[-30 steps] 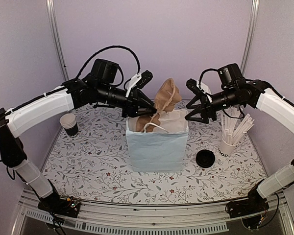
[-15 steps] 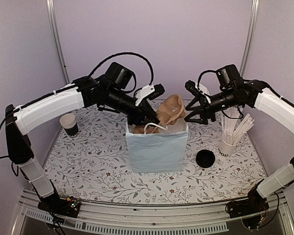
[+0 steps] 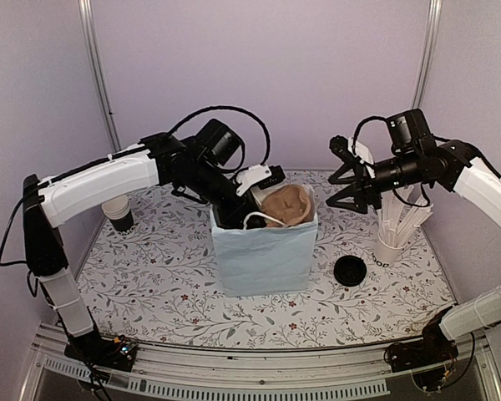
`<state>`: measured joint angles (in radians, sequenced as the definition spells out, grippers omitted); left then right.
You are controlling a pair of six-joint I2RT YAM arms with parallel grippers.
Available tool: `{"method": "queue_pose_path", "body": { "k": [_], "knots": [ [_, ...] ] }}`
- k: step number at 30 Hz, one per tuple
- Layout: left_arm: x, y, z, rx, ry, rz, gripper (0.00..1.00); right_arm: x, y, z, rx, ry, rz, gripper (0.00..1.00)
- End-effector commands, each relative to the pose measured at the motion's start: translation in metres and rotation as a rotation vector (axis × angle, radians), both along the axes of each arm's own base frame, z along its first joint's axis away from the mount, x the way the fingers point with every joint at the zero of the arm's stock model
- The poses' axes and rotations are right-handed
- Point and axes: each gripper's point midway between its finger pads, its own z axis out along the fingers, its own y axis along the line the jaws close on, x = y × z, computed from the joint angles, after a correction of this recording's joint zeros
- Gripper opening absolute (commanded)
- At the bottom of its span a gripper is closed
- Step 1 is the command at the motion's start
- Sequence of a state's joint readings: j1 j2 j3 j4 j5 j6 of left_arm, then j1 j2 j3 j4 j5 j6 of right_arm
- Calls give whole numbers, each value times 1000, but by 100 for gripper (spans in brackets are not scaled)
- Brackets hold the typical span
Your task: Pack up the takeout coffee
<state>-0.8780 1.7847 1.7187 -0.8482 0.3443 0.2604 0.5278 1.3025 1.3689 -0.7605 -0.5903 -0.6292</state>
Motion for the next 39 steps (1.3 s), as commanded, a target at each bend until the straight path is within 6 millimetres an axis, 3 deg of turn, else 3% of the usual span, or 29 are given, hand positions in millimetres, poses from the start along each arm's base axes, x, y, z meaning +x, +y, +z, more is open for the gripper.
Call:
{"method": "queue_pose_path", "body": {
  "k": [1,10,39],
  "knots": [
    [-8,1,-21,94,52,16,27,0,-9,5,-8,-32,-20,64],
    [-5,-5,-52,181,108,39,28,-2,-10,5,-2,-29,-19,64],
    [-15,-8,-154,475,183,100,38,-6,-6,-23,-5,23,7,64]
  ]
}}
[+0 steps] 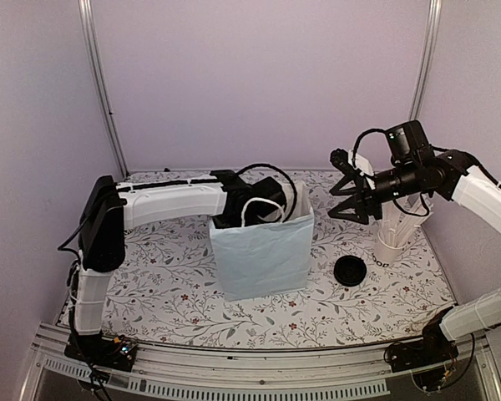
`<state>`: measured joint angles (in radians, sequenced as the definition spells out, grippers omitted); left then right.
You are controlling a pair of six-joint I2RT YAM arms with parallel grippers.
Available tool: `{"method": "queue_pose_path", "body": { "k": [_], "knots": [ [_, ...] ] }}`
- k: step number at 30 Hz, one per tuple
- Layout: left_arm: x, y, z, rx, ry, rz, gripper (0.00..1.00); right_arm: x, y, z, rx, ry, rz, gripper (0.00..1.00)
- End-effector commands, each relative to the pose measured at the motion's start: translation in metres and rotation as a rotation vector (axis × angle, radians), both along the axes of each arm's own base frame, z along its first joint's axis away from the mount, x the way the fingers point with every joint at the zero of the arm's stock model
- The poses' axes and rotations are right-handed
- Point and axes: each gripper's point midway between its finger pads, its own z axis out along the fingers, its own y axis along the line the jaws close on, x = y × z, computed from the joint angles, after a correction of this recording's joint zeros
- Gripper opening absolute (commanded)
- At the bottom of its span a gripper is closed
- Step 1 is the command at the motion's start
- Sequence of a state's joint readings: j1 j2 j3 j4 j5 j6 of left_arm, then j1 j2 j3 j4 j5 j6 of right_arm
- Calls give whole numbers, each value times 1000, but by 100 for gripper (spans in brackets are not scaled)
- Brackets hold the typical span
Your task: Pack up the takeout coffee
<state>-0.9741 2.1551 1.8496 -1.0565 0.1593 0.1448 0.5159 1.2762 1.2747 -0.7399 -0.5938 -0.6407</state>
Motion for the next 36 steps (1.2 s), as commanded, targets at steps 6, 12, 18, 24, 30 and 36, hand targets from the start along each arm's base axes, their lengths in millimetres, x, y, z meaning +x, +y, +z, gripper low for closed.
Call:
{"method": "queue_pose_path", "body": {
  "k": [6,12,18,24,30,36],
  "knots": [
    [-3,-1,-16,47,11,9,40,-1,2,-2,17,2,15,64],
    [-1,0,-9,48,-12,22,51,0,4,-4,19,10,21,64],
    [-2,4,5,45,-50,27,56,0,4,-4,19,14,25,64],
    [-3,3,33,7,-77,39,97,0,6,-3,23,21,34,64],
    [-5,-1,76,-60,-125,62,100,-3,8,-1,33,39,49,65],
    [-11,-8,129,-181,-165,55,100,-4,10,0,38,51,65,65]
  ]
}}
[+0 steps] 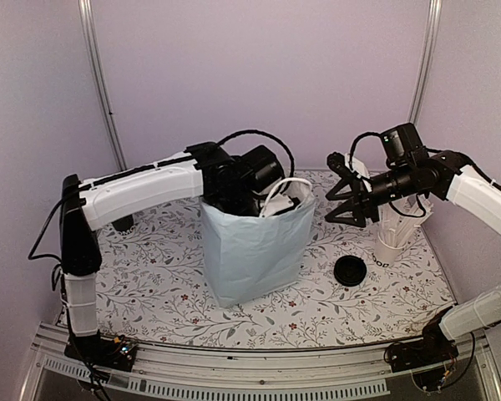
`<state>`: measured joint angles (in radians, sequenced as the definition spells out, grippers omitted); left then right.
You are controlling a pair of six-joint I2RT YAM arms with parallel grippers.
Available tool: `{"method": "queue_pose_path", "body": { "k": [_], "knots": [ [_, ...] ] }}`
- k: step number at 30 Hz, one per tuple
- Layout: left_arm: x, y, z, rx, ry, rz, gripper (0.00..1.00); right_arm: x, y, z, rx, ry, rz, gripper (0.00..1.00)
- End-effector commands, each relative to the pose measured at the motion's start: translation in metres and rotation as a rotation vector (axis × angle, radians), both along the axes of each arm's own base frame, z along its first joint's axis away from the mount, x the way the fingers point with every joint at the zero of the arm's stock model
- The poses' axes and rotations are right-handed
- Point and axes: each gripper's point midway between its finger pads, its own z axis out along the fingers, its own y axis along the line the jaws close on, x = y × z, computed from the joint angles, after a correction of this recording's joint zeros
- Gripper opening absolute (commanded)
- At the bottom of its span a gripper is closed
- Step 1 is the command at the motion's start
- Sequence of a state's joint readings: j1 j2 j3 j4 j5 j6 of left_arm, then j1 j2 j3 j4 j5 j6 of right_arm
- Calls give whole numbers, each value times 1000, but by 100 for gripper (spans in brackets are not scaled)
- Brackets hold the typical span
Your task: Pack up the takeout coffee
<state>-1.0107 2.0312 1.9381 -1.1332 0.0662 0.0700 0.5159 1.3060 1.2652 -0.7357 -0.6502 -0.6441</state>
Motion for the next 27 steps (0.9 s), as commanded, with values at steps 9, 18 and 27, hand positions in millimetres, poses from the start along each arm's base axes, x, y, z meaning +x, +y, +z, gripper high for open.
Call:
{"method": "queue_pose_path", "body": {
  "k": [9,18,27],
  "knots": [
    [-8,-12,49,-173,-64,-8,100,-4,9,11,45,37,59,65],
    [3,-26,24,-114,-13,59,99,-8,8,12,46,46,64,65],
    [18,-39,57,-337,-33,145,99,-16,11,32,87,32,107,65]
  ]
}}
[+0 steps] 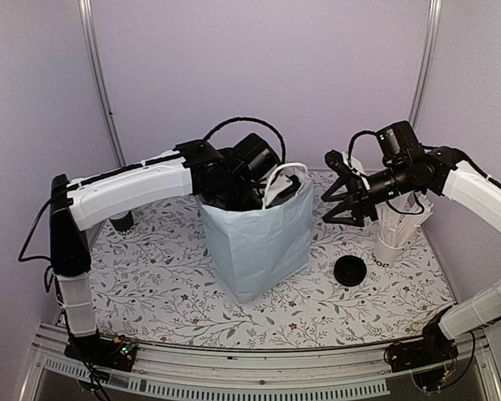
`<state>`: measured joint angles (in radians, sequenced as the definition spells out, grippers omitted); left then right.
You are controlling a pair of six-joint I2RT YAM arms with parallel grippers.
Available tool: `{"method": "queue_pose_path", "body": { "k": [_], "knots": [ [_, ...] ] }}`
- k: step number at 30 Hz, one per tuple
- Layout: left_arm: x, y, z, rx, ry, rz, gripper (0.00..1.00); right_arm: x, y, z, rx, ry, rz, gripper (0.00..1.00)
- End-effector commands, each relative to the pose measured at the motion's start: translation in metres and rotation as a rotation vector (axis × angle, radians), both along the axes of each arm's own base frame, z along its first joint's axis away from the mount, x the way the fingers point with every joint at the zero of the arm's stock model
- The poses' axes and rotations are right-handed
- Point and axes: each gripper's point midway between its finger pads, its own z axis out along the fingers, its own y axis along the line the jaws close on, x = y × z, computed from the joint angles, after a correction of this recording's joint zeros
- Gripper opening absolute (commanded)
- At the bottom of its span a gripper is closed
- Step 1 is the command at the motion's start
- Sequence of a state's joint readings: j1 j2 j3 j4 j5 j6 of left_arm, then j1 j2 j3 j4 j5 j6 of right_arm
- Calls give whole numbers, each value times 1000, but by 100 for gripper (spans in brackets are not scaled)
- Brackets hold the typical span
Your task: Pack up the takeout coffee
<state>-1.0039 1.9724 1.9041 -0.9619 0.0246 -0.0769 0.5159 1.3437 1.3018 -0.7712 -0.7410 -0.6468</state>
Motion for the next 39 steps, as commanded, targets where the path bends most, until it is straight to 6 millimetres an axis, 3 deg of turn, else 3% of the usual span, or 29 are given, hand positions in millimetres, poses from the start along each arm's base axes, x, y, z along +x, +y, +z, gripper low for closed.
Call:
{"method": "queue_pose_path", "body": {
  "k": [1,3,6,9,14,16,19,21,27,36,39],
  "knots": [
    [-10,-22,15,-132,54,-29,100,-10,4,37,61,-43,50,65],
    [-17,-22,-3,-54,74,-41,100,-14,9,51,74,-80,73,65],
    [-20,-24,-9,-44,66,-47,98,-24,18,75,104,-142,114,64],
    [-21,-30,-7,-77,63,-61,85,-38,31,91,118,-167,176,64],
    [-24,-36,-6,-98,86,-80,64,-53,57,87,81,-181,241,64],
    [-24,-36,-5,-100,88,-78,64,-54,62,83,68,-181,251,64],
    [-22,-31,3,-91,75,-61,73,-56,67,74,53,-159,269,63],
    [-22,-29,18,-108,56,-58,76,-59,67,72,54,-150,279,63],
    [-26,-24,89,-263,-24,-76,77,-69,64,78,77,-140,309,63],
    [-20,8,193,-473,-174,-19,80,-79,53,94,82,-181,314,63],
    [-15,17,201,-507,-183,7,84,-77,50,92,72,-195,291,63]
  ]
}}
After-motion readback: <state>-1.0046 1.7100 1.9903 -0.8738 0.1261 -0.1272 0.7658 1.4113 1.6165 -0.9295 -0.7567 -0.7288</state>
